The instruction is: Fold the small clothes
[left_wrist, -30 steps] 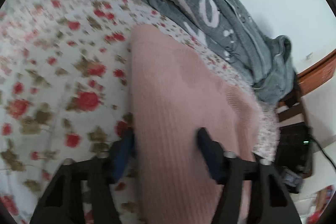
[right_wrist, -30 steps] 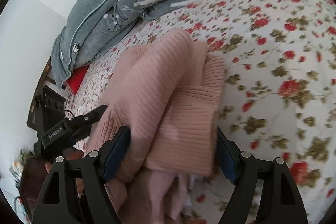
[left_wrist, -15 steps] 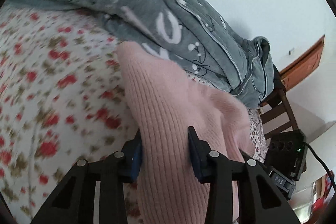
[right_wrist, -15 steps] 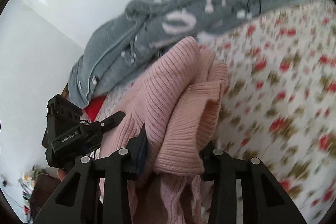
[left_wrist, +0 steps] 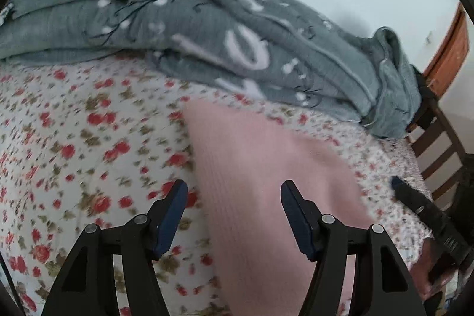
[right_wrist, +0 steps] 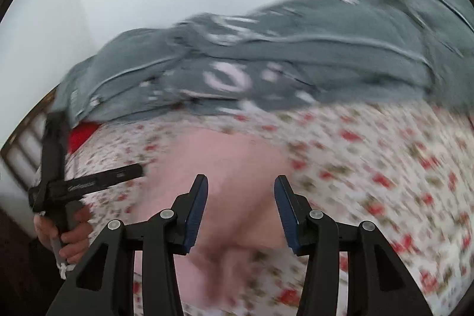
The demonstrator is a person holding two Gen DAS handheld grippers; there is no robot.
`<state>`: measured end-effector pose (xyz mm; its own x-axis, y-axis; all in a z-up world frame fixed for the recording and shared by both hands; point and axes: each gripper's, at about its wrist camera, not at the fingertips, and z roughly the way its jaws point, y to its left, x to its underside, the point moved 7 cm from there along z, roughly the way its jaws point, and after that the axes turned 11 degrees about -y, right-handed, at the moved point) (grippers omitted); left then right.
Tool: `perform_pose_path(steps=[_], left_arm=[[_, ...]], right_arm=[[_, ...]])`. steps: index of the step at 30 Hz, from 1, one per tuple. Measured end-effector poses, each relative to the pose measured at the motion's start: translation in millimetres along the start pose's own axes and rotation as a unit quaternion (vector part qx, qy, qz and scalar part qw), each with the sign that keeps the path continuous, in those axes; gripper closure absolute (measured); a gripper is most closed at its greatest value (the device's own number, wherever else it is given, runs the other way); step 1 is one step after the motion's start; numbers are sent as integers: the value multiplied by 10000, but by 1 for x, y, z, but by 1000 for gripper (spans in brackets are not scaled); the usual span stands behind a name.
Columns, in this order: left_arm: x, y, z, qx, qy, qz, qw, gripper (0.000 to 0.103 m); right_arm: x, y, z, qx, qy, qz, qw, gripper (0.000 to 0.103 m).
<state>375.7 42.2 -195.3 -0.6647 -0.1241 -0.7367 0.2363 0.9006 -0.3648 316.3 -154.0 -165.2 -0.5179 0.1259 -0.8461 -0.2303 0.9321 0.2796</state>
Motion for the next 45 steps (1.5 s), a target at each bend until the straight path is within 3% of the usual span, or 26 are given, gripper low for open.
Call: perform_pose_path(steps=[1, 2, 4, 6, 8, 10, 13, 16, 20, 31, 35, 39, 42, 44, 45], left_arm=[[-2, -1, 1, -11, -7, 39, 10000, 40], [2, -3, 4, -70, 12, 100, 9999, 41], [18, -3, 11, -191, 169, 207, 9995, 46], [43, -1, 18, -214, 374, 289, 9987, 56], [51, -1, 11, -239, 181, 280, 9992, 56], [51, -4, 1, -154, 131, 244, 9995, 60], [50, -16, -22, 103, 29, 207, 9997, 59], [63, -31, -35, 158, -4, 503, 9986, 55], [90, -33, -24, -275, 320, 669, 9969, 55], [92, -45, -85, -704, 159, 753, 9946, 55], [94, -61, -117, -797, 25, 767, 9939, 51], [91, -80, -151, -835, -234, 754, 9934, 37], [90, -94, -178, -918, -434, 879, 9909, 35], [90, -100, -191, -999, -517, 888, 9897, 32], [91, -102, -199, -1033, -560, 879, 9892, 28]], right_arm=[[2, 10, 9, -106, 18, -142, 9998, 58], [9, 21, 22, -196, 115, -333, 9992, 67], [31, 22, 47, 91, 399, -596, 9974, 86], [59, 9, 59, 403, 642, -528, 9957, 86], [61, 9, 49, 338, 412, -544, 9971, 86], [58, 11, 38, 386, 484, -547, 9966, 86], [56, 16, 12, 353, 310, -522, 9975, 86], [71, 14, -2, 367, 210, -488, 9979, 83], [107, 4, 5, 535, 563, -323, 9965, 83], [89, 10, -67, 792, 406, -119, 9960, 81], [80, 12, -100, 909, 292, -117, 9954, 72], [65, 17, -141, 1061, 156, -148, 9941, 61], [56, 23, -167, 1128, 67, -285, 9932, 44], [52, 27, -185, 1200, -22, -378, 9921, 19], [50, 29, -193, 1210, -104, -395, 9918, 16]])
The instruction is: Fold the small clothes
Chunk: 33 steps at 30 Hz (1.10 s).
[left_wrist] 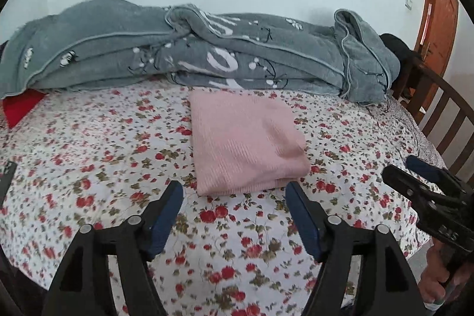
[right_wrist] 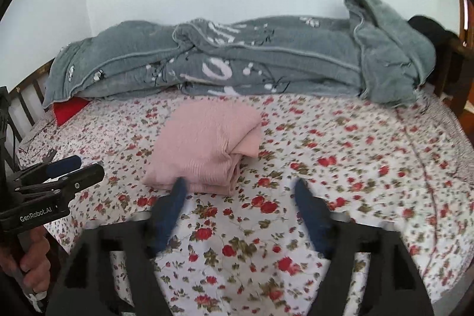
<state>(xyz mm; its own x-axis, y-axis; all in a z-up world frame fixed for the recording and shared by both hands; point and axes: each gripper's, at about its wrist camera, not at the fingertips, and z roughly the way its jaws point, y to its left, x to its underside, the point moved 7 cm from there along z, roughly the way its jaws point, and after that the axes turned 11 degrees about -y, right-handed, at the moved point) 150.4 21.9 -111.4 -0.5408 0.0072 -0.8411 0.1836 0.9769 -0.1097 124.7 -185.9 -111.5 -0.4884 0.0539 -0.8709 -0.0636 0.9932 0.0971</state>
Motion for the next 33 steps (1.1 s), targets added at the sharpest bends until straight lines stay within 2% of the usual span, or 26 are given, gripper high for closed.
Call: perform_pose_path(steps=[2, 4, 7, 18, 33], left_arm=[[0, -2, -11, -61, -67, -13, 10000, 26], [1, -3, -22, -122, -111, -19, 9999, 19], [4, -6, -37, -203, -172, -2, 9996, 19], [10, -26, -71, -410, -363, 229, 9982, 16], [12, -39, -79, -389, -391, 280, 9981, 16]], right_arm=[[-4, -1, -16, 62, -172, 11, 9998, 9], [-6, -1, -31, 97, -306, 21, 9995, 6], [-6, -4, -47, 112, -380, 72, 9992, 1], [6, -18, -86, 262, -363, 18, 9990, 1], [11, -32, -100, 332, -399, 177, 9985, 1]])
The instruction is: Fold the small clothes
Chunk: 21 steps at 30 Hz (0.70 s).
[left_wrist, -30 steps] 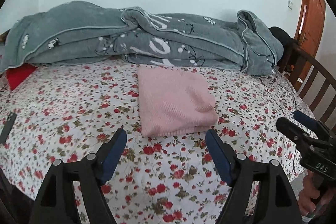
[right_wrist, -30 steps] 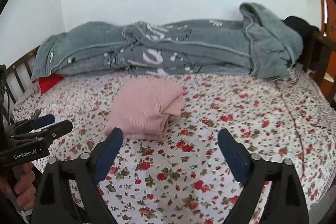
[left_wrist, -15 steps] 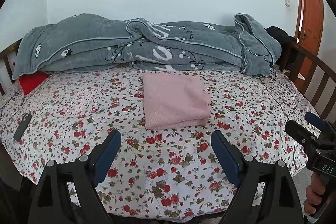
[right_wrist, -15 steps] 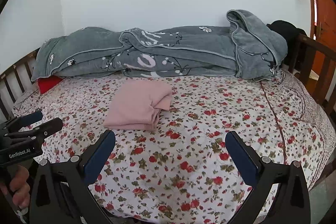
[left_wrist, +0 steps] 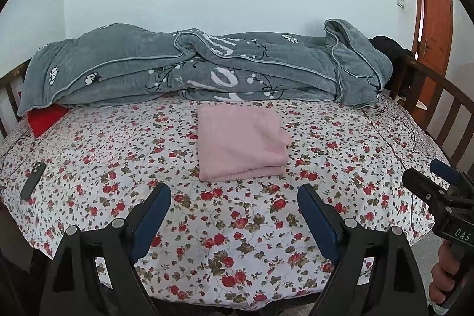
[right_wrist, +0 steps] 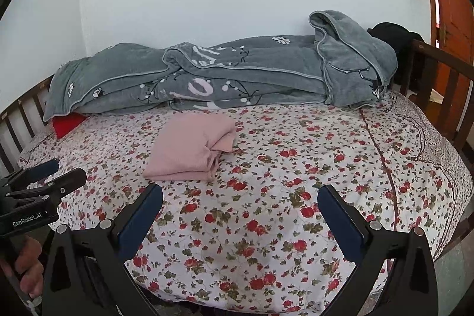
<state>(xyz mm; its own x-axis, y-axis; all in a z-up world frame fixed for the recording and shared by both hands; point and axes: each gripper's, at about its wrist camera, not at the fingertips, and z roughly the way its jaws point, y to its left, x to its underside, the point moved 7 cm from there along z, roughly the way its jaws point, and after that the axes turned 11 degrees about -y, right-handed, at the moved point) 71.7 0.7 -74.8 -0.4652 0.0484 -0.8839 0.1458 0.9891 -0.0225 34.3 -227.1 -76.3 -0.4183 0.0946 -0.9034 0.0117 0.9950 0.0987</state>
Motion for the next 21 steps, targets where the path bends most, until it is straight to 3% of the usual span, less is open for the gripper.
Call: perform_pose_path(steps=[21], left_arm=[[-6, 6, -2, -6, -29, -78, 10000, 16]], right_arm=[[-7, 0, -6, 43, -75, -7, 10000, 1]])
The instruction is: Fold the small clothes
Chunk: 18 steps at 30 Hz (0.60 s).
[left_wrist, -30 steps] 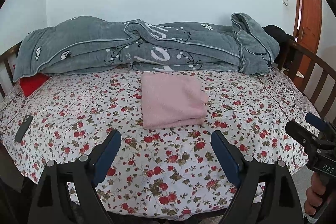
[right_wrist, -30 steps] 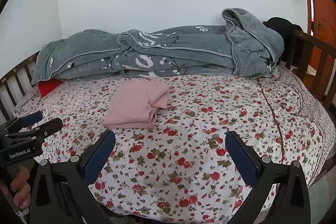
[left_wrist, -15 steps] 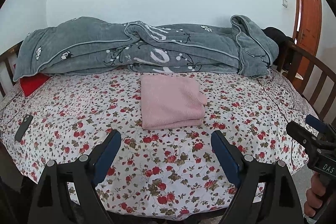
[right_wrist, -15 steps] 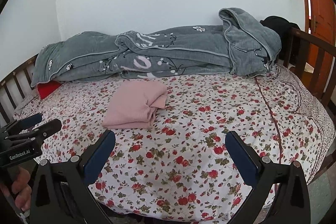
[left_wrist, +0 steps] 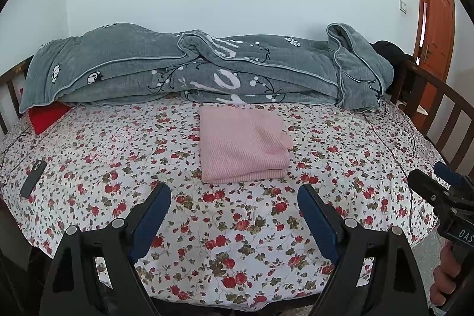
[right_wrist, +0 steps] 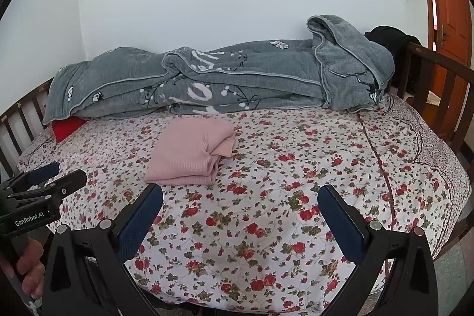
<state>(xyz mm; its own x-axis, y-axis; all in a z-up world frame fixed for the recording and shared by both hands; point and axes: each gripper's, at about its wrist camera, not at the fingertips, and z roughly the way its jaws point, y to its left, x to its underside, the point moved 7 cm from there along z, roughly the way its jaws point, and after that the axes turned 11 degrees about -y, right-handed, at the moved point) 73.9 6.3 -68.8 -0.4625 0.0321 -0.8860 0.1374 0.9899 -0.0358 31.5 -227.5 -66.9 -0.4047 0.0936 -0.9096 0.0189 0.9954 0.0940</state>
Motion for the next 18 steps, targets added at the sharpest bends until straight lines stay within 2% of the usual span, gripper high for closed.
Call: perform_pose_path(steps=[18], left_arm=[[-1, -3, -5, -65, -57, -76, 9999, 16]], right_arm=[[-4, 4, -6, 10, -56, -64, 10000, 1]])
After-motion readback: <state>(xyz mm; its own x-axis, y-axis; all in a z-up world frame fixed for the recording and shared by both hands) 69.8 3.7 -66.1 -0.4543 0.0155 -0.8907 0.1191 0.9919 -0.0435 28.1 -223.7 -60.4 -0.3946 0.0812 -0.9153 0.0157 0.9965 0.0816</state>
